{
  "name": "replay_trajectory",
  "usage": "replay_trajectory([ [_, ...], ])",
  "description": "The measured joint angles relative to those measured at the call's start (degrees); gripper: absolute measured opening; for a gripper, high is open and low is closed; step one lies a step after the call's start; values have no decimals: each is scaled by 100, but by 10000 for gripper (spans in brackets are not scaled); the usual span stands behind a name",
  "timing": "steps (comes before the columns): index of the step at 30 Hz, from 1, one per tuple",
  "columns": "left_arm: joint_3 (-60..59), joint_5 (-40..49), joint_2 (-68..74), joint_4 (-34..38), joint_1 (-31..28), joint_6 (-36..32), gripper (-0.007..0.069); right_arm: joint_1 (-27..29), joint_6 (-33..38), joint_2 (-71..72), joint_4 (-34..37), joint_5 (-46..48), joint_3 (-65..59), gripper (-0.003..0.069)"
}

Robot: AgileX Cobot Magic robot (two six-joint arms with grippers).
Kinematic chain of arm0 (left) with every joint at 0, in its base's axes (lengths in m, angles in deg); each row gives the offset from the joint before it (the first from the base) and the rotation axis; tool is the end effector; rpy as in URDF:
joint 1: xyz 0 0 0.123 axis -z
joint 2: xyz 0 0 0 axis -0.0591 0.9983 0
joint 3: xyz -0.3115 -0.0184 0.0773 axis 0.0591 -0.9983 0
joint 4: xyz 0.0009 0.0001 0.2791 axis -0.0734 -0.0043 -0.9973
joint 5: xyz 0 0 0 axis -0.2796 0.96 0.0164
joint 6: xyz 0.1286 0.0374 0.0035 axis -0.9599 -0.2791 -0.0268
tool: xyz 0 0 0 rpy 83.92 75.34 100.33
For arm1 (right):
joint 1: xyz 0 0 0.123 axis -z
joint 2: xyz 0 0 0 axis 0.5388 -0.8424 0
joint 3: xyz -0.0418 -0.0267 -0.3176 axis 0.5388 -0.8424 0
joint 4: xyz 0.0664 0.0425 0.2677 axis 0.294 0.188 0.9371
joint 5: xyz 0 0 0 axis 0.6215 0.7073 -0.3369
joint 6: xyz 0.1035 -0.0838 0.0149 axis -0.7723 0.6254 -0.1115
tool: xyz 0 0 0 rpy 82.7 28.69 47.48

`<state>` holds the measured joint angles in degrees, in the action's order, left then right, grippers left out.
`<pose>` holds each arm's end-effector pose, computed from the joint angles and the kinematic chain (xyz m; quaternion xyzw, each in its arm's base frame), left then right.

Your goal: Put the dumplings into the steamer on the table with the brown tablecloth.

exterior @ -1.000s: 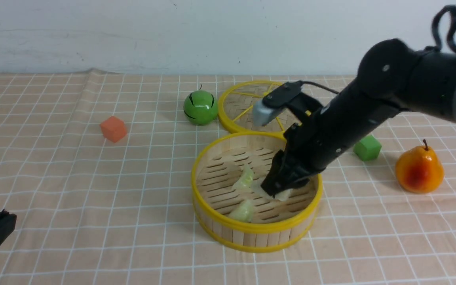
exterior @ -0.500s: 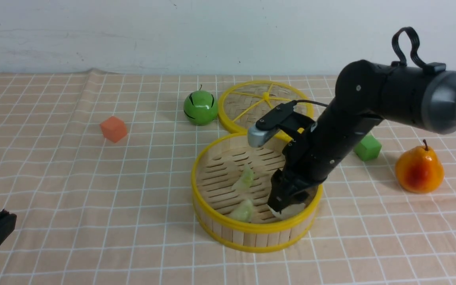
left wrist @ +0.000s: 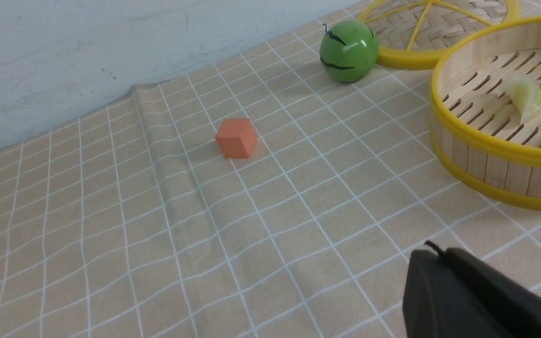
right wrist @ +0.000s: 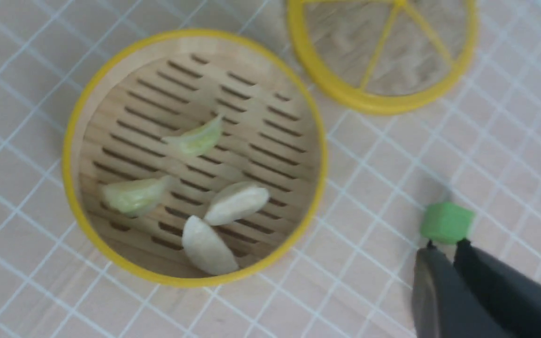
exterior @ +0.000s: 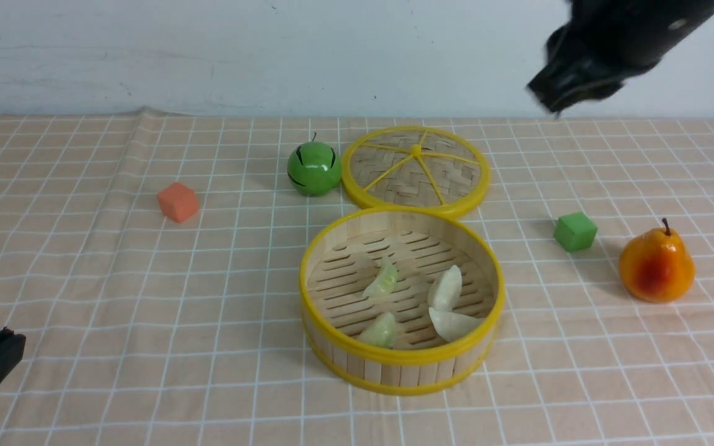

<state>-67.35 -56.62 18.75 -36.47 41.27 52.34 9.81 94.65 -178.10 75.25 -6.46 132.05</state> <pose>0.1287 -0.0400 0.2733 0.2113 0.7806 -0.0098 0.5881 0.3469 0.1468 0.4720 -0.2923 0.8855 0.0319 0.3597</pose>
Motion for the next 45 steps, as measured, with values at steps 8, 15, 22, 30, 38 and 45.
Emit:
replay_trajectory([
  [8,0,0,0,0,0,0,4,465,-437,2773,-247,-2200,-2366,-19],
  [15,0,0,0,0,0,0,11,502,-993,5244,-873,-5409,-5734,-15],
  [22,0,0,0,0,0,0,13,499,-1761,6842,-940,-8661,-9258,-10],
  [30,0,0,0,0,0,0,18,499,-2259,6876,-851,-9896,-10659,-7],
  [38,0,0,0,0,0,0,18,499,-2414,6876,-904,-9844,-10713,-2],
  [45,0,6,0,-3,0,0,18,542,-1548,7250,-158,-9337,-10986,-2],
])
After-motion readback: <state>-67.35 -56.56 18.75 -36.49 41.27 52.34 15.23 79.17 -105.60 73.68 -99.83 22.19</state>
